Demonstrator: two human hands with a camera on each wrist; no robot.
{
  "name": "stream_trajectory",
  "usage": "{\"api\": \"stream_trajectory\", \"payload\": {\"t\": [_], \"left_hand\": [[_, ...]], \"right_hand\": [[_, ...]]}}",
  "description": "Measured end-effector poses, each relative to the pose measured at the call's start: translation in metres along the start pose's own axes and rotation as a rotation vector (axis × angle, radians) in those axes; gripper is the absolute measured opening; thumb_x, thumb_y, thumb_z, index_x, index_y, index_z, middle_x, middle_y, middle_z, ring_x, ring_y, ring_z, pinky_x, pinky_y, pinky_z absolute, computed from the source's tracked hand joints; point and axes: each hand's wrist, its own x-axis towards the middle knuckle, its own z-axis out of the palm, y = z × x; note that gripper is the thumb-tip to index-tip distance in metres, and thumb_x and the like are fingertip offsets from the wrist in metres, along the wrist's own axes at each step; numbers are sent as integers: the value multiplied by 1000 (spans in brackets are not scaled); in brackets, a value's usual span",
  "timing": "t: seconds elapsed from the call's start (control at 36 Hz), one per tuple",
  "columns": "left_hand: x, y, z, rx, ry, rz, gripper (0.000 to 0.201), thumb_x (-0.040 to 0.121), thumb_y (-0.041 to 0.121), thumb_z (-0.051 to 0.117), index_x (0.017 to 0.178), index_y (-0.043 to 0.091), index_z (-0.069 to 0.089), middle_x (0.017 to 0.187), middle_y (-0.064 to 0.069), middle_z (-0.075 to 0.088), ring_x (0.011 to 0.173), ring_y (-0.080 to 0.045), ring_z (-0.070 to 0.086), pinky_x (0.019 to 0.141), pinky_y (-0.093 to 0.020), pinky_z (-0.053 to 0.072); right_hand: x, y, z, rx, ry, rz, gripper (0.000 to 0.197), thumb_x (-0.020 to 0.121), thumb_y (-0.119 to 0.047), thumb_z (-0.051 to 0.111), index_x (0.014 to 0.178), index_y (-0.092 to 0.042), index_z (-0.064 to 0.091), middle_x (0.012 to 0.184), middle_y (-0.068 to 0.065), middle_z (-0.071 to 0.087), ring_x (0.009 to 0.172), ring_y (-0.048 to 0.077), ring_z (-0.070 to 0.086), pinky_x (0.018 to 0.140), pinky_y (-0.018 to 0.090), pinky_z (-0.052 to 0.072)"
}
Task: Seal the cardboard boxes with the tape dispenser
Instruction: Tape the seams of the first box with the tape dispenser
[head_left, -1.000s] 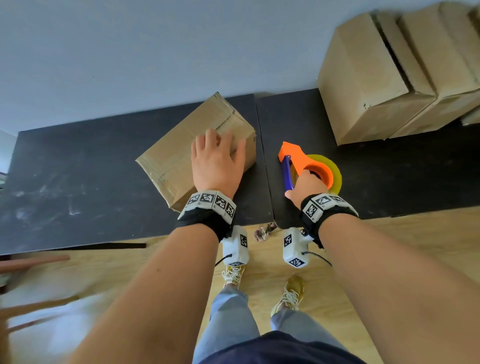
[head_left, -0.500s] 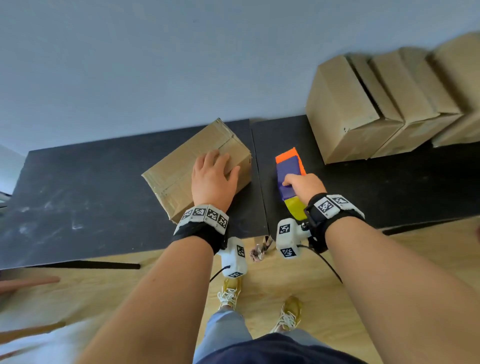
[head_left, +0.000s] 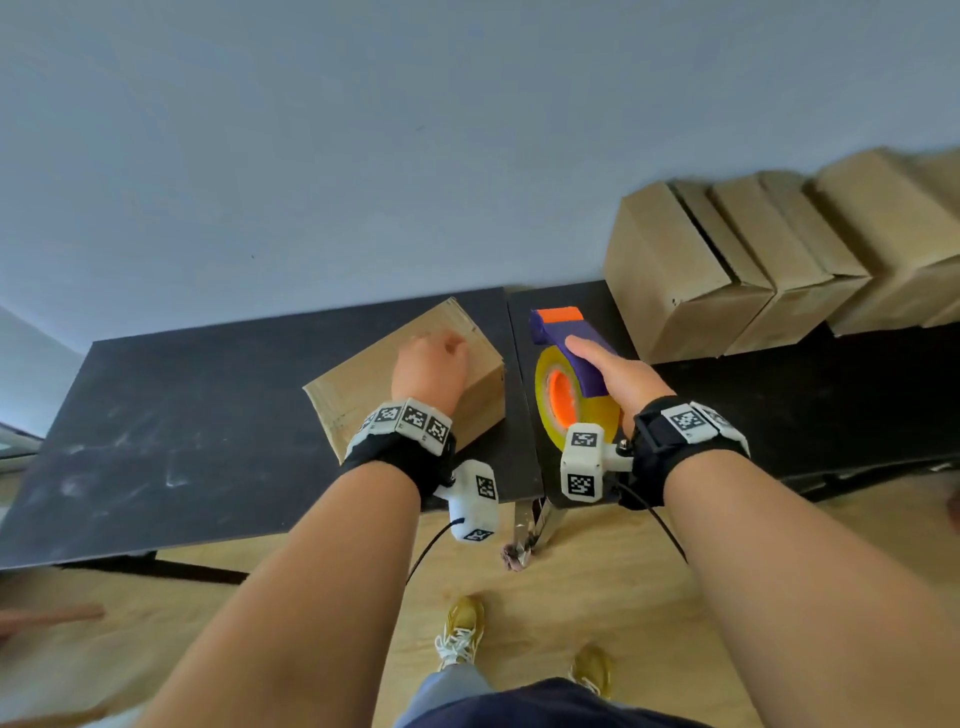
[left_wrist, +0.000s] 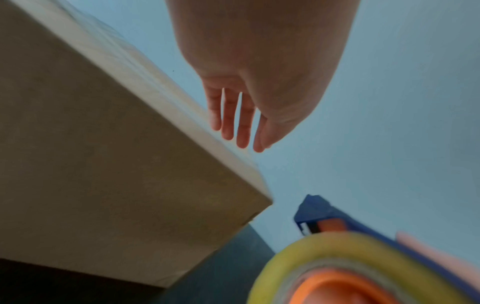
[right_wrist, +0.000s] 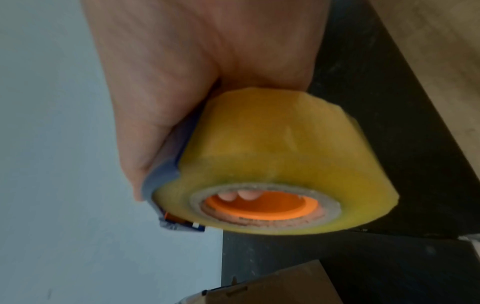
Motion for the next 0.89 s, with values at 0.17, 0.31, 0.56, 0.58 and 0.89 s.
{"api": "stream_trajectory", "payload": {"t": [0.17,0.31,0.56,0.58,0.89], "left_hand": [[26,30,-16,-290,-189,-124,17,94,25,51,88,16,64,86,-4,62,79,-20,58,78,-36,50],[34,45,-25,-516,-376,-293,24,100,27,43,90,10,57,76,-1,56,60,-13,51,56,-24,44],[37,48,-29,-686,-550,-441,43,92,50,54,74,11,59,68,-2,56,59,-15,46,63,-27,36],[37,48,-29,-676,-575,-444,44,92,51,54,73,12,58,66,-1,55,60,-14,45,64,-27,35],[34,53,-34,-551,-579,-427,30,94,24,56,65,16,49,61,2,50,56,-13,42,58,-24,32]], "right_hand": [[-12,-5,3,-142,-32,-143,103,27,-82,80,102,-13,71,94,9,76,93,31,71,96,50,53],[-21,-7,2,-155,-91,-197,96,29,-78,83,99,-12,74,92,10,77,96,34,71,99,53,50],[-34,-17,-3,-142,-137,-272,82,40,-70,83,99,-14,74,93,10,77,97,34,70,101,51,50],[-35,-17,-3,-145,-140,-276,81,42,-70,82,99,-13,74,93,10,77,97,34,70,101,50,50],[-38,-17,-6,-160,-168,-272,82,45,-71,80,101,-12,73,94,11,76,100,36,70,100,50,51]]}}
